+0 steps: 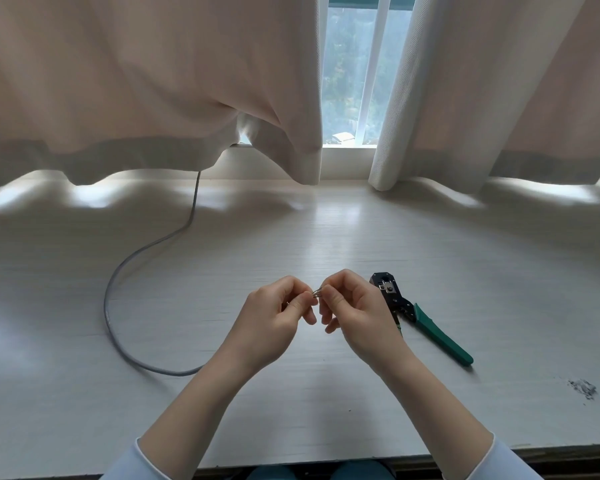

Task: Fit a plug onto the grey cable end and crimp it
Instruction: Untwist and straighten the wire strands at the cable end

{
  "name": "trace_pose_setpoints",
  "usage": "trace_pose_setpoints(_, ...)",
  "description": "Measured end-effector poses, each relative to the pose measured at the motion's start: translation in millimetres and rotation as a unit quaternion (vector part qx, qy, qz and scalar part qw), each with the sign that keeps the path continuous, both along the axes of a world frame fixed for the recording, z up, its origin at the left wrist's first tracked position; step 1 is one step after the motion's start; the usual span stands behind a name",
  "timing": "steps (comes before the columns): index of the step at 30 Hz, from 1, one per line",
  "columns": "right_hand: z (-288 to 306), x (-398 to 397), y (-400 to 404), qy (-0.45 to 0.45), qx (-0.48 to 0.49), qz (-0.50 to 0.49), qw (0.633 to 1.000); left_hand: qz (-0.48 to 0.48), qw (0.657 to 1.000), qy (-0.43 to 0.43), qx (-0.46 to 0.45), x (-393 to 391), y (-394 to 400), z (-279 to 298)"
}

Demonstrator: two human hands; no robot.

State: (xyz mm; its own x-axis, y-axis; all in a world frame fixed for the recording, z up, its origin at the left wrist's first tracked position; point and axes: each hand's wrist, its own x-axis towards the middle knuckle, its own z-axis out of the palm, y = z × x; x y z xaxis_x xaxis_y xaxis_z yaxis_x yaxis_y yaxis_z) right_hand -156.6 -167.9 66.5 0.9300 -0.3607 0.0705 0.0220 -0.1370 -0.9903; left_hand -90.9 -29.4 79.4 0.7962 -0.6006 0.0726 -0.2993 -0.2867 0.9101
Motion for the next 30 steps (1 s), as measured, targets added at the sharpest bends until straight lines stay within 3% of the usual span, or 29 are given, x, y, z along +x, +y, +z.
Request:
trace_pose_setpoints(8,1,-1,-3,-0.006,0.005,-0.061,0.998,0.015,0.999,-0.012,0.025,4,2,-2)
trace_pose_setpoints(17,-2,-3,-5,0.016,0.047,-0.028,0.998,0.006,1.0,-0.009,0.011,3,4,-4)
trace_pose_setpoints(30,2,-4,-1,0.006,-0.112,-0.009,0.994,0.015,0.999,-0.019,0.035,5,7,-3)
